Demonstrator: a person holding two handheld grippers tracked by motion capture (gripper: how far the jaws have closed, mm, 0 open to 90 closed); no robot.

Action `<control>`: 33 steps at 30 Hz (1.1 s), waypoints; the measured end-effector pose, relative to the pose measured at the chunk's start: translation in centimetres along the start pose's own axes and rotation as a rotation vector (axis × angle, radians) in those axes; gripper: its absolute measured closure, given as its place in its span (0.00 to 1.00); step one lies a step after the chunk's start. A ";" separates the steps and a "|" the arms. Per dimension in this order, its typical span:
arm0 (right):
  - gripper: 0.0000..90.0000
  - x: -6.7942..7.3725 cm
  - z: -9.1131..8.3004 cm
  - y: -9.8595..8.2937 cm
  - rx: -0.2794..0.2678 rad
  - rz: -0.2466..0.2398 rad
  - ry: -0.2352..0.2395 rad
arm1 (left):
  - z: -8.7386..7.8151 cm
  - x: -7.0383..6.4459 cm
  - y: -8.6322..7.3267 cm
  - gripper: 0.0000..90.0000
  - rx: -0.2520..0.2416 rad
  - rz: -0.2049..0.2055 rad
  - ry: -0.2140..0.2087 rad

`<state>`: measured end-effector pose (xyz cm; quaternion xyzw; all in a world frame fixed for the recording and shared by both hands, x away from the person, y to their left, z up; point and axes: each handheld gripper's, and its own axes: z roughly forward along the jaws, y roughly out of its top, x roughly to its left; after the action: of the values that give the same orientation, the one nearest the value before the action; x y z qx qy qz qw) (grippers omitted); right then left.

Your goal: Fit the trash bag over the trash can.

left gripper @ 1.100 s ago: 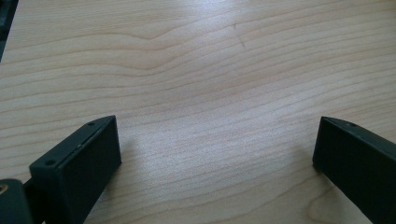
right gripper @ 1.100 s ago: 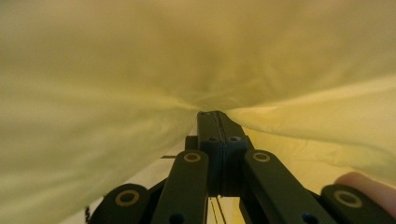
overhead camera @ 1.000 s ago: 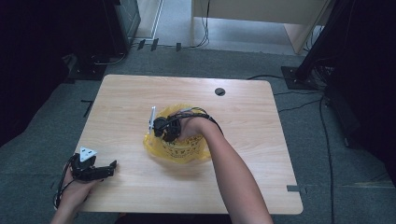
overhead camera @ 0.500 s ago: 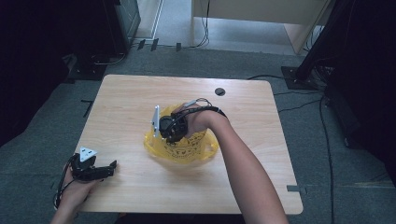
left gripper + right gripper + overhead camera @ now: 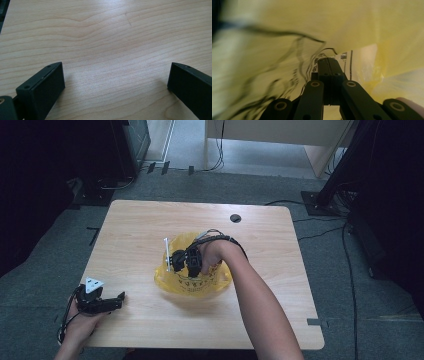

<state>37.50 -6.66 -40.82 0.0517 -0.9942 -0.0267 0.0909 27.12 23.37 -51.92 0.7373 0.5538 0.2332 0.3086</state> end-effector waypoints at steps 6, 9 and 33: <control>1.00 -0.8 0.8 0.6 0.011 0.063 0.031 | 0.0 0.0 0.0 0.01 0.000 -0.001 0.000; 1.00 -0.8 0.8 0.6 0.018 0.054 0.022 | 0.0 0.0 0.0 0.01 0.000 -0.001 0.000; 1.00 -2.0 0.5 1.8 -0.247 0.085 -0.365 | 0.0 0.0 0.0 0.01 0.000 -0.001 0.001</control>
<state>39.15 -4.64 -41.54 -0.0075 -0.9846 -0.1533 -0.0840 27.12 23.36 -51.92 0.7369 0.5544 0.2334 0.3085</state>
